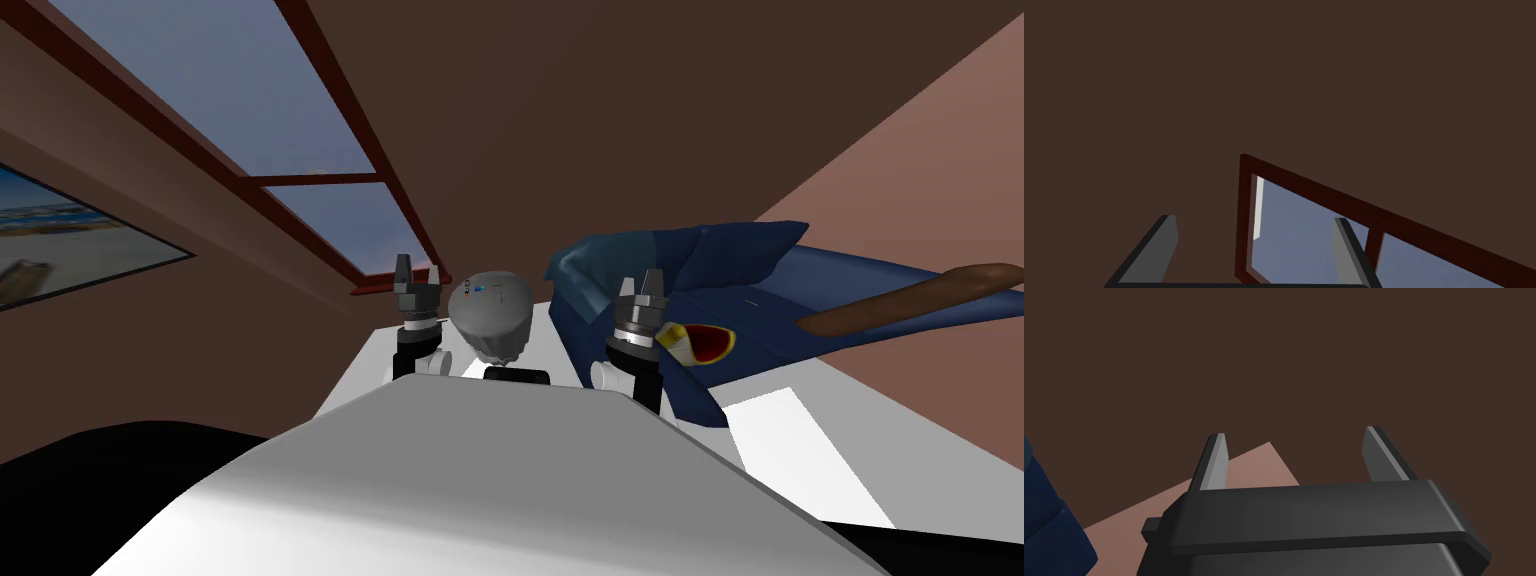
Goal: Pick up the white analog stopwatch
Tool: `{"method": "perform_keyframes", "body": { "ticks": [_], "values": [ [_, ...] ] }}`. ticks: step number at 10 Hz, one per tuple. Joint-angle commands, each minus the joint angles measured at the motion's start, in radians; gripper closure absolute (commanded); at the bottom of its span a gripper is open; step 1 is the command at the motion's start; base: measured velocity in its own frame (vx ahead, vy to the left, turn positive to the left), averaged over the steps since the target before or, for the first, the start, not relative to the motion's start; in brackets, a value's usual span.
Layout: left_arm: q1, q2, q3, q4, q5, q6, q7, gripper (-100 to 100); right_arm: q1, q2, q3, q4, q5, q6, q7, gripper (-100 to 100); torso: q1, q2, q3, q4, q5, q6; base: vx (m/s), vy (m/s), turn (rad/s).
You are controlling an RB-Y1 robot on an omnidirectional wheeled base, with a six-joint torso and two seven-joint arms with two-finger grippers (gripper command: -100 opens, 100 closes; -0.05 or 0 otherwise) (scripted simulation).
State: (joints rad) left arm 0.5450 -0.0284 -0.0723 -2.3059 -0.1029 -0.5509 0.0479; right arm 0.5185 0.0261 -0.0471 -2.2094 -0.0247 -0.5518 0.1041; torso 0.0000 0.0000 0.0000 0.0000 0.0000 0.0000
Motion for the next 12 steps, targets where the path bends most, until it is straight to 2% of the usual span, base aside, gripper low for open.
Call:
{"method": "perform_keyframes", "body": {
  "ticks": [1,4,7,10,11,12],
  "values": [
    [-0.005,0.029,-0.001,0.009,0.000,0.008,-0.001,-100,0.000,0.000,0.000,0.000,0.000,0.000,0.000,0,0.000,0.000,0.000,0.000,0.000,0.000,-0.002,-0.003,-0.028],
    [-0.022,0.096,-0.007,0.045,-0.002,0.041,-0.008,-100,0.000,0.000,0.000,0.000,0.000,0.000,0.000,0,0.000,0.000,0.000,0.000,0.000,0.000,-0.007,-0.009,-0.045],
    [-0.051,0.155,-0.015,0.100,-0.006,0.094,-0.018,-100,0.000,0.000,0.000,0.000,0.000,0.000,0.000,0,-0.001,0.001,0.000,0.000,0.000,0.000,-0.013,-0.018,-0.074],
    [-0.089,0.200,-0.026,0.171,-0.010,0.164,-0.032,-100,0.000,0.000,0.000,0.000,0.000,0.000,0.000,0,-0.001,0.001,0.001,0.000,0.000,0.000,-0.019,-0.025,-0.104],
    [-0.089,0.200,-0.026,0.171,-0.010,0.164,-0.032,-100,0.000,0.000,0.000,0.000,0.000,0.000,0.000,0,-0.002,0.001,0.001,0.000,0.000,0.000,-0.012,-0.017,-0.037],
    [-0.103,0.214,-0.030,0.198,-0.011,0.190,-0.037,-100,0.000,0.000,0.000,0.000,0.000,0.000,0.000,0,-0.001,0.001,0.000,0.000,0.000,0.000,-0.011,-0.016,-0.056]
  ]
}}
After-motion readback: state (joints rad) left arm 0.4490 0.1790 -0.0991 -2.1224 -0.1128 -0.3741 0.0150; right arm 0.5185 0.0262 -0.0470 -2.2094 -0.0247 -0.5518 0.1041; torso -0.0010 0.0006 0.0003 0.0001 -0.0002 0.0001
